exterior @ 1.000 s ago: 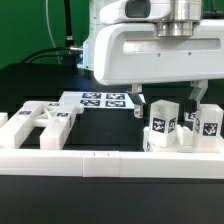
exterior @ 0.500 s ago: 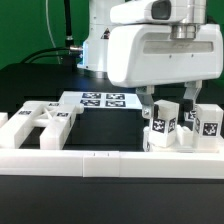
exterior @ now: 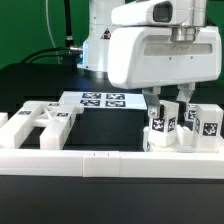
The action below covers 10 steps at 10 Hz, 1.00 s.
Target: Assemble chair
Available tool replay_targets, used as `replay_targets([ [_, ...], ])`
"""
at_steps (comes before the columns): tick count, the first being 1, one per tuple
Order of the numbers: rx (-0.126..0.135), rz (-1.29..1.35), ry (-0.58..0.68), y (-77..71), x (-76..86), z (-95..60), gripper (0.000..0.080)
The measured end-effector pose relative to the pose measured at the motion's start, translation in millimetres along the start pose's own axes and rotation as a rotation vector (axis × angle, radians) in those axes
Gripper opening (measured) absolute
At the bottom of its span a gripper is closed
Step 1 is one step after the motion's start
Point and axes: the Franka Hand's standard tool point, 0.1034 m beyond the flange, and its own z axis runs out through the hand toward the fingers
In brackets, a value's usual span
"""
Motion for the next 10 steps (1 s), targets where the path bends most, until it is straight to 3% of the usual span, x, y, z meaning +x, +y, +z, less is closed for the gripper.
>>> replay_targets([
  [1, -0.002, 0.002, 0.000, 3.2, -1.7, 0.1, 0.0287],
  [5, -0.002, 0.088, 0.000, 7.1, -4.3, 0.2, 0.0287],
  [10, 0.017, 0.616, 0.007, 9.1, -5.6, 1.8, 0.0287],
])
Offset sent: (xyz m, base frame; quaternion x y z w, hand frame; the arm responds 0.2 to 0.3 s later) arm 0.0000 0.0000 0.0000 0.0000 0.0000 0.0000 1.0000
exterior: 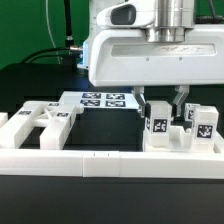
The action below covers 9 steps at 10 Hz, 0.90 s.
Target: Assemble chair
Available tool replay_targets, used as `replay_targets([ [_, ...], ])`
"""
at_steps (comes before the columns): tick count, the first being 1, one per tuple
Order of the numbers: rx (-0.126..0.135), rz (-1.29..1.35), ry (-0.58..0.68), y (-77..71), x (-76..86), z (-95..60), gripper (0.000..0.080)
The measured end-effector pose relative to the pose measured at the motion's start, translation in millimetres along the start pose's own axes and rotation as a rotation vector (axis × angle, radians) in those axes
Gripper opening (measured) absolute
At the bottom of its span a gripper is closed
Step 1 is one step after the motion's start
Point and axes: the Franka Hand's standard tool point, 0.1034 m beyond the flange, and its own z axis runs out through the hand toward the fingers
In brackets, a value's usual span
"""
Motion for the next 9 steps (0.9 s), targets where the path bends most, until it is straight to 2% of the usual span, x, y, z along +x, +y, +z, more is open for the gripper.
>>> replay_targets([
  [2, 0.000, 0.263, 0.015, -6.7, 1.9, 1.3, 0.0287],
  [3, -0.011, 0.358, 0.023, -6.0, 2.9, 1.2, 0.0287],
  [7, -0.005, 0.615, 0.024, -3.3, 2.6, 1.3, 0.0287],
  [9, 0.001, 0.845, 0.025, -2.3, 1.9, 1.8, 0.0287],
])
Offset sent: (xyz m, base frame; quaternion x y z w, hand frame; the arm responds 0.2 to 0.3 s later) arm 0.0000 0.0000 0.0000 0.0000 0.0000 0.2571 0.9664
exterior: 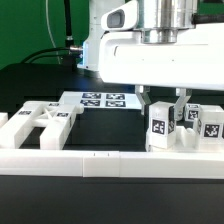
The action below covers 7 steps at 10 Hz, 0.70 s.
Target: Assemble chair
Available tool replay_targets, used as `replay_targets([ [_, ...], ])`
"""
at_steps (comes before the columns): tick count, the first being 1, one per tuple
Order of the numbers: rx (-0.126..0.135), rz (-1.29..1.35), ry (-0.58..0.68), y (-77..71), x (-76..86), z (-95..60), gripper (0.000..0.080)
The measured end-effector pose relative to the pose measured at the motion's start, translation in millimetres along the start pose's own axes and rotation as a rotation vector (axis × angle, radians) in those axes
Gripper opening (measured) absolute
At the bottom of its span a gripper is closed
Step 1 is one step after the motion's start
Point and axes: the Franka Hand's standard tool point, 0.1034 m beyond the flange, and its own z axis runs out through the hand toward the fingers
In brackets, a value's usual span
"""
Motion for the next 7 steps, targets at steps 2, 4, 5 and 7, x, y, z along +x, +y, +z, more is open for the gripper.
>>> replay_targets([
  [2, -0.010, 0.233, 0.011, 0.1, -0.9, -0.1, 0.0288],
  [4, -0.009, 0.434, -0.006, 0.6, 2.3, 0.8, 0.0288],
  [5, -0.012, 0.545, -0.008, -0.6, 4.2, 1.3, 0.0288],
  [7, -0.013, 0.715, -0.019, -1.5, 0.9, 0.9, 0.0288],
])
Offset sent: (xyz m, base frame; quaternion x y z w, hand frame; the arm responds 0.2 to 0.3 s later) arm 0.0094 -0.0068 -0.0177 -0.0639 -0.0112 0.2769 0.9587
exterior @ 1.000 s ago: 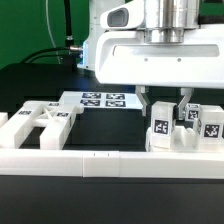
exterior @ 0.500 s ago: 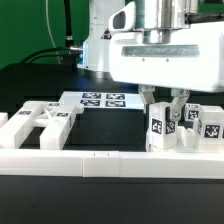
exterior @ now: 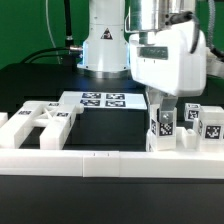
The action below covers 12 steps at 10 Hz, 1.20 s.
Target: Assemble chair
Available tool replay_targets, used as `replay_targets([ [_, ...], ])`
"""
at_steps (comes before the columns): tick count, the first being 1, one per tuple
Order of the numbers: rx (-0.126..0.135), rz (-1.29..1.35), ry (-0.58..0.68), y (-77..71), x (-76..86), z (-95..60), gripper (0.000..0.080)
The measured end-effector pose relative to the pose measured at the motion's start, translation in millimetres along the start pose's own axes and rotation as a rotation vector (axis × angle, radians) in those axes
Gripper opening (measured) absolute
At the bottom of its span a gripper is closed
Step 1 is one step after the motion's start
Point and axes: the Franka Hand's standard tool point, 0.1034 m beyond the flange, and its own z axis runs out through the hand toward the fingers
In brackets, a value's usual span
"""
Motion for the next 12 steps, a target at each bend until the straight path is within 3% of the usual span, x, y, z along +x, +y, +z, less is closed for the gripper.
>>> replay_targets([
  [3, -0.002, 0.240, -0.006, 0.5, -2.9, 0.2, 0.0288],
  [5, -0.003, 0.246, -0.006, 0.7, -2.8, 0.2, 0.0288],
  [6, -0.014, 0.175, -0.010, 1.8, -1.9, -0.2, 0.0384],
  [7, -0.046, 0.114, -0.026, 1.9, 1.0, -3.0, 0.0524],
  [8, -0.045, 0.102, -0.029, -0.3, 0.7, -4.6, 0.0613],
  [12, -0.031, -0.418, -0.040, -2.3, -0.8, -6.8, 0.0648],
])
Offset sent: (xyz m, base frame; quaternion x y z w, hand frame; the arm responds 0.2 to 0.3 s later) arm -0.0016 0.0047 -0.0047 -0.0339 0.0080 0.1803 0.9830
